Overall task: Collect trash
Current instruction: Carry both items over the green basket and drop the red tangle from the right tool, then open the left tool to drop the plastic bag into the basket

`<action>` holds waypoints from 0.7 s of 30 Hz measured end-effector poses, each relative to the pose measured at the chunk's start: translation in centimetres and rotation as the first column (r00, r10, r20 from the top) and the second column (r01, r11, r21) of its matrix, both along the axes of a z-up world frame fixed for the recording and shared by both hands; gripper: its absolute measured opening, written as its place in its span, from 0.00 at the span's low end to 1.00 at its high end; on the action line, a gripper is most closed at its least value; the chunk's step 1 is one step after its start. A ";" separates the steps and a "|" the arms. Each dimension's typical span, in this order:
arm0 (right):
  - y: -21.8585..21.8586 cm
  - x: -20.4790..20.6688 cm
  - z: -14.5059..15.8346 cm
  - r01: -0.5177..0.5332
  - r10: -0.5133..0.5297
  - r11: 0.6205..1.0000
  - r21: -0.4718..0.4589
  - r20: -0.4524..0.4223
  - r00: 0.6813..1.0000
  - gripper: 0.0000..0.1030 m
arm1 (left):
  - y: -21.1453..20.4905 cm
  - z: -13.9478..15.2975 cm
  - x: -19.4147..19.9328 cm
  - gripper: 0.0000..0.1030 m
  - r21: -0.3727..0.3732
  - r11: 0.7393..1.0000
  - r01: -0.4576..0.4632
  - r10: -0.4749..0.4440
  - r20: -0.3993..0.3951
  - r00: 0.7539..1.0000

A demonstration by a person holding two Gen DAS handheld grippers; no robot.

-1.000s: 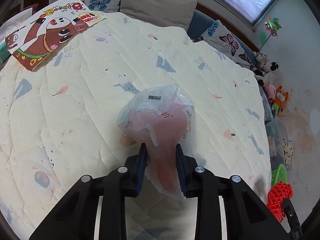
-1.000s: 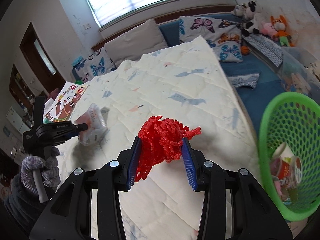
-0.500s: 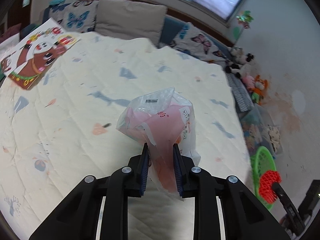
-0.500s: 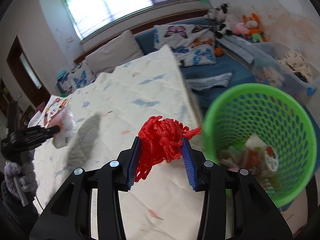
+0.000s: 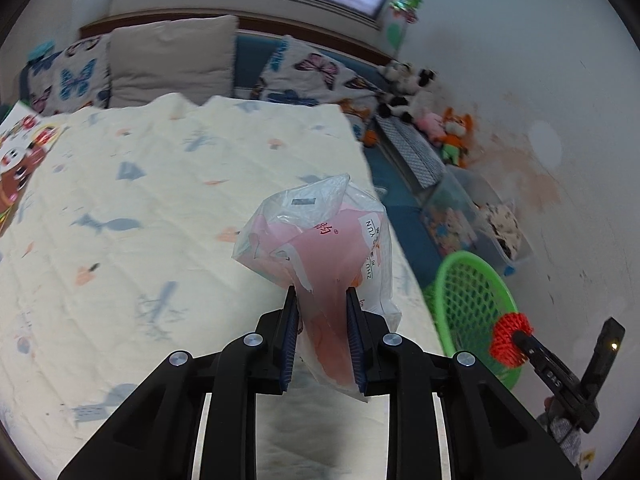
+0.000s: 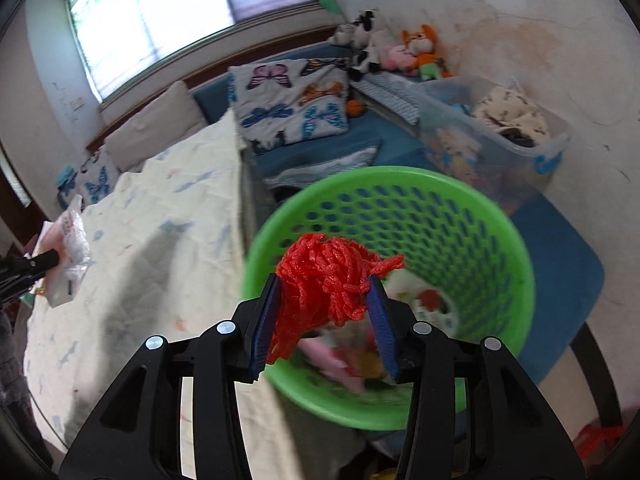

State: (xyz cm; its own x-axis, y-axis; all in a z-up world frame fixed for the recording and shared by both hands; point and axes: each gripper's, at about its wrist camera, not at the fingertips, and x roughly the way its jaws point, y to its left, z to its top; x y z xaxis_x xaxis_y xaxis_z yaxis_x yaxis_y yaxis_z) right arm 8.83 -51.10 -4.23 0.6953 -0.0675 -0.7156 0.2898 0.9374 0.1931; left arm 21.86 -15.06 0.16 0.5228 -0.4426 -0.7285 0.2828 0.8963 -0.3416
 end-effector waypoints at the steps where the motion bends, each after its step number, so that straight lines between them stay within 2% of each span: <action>1: -0.4 -0.2 -0.2 0.009 -0.009 1.000 -0.005 -0.003 1.000 0.48 | -0.7 0.1 -0.1 0.22 0.004 1.000 0.011 -0.011 0.003 1.000; 12: -3.8 -1.9 -1.4 0.080 -0.080 0.997 0.008 -0.017 0.997 0.62 | -9.8 1.4 -2.0 0.22 0.063 0.983 0.172 -0.175 0.050 0.983; 21: -4.9 -4.1 -0.8 0.093 -0.093 0.995 0.030 0.018 0.995 0.72 | -15.2 0.6 -2.7 0.22 0.114 0.956 0.271 -0.278 0.052 0.959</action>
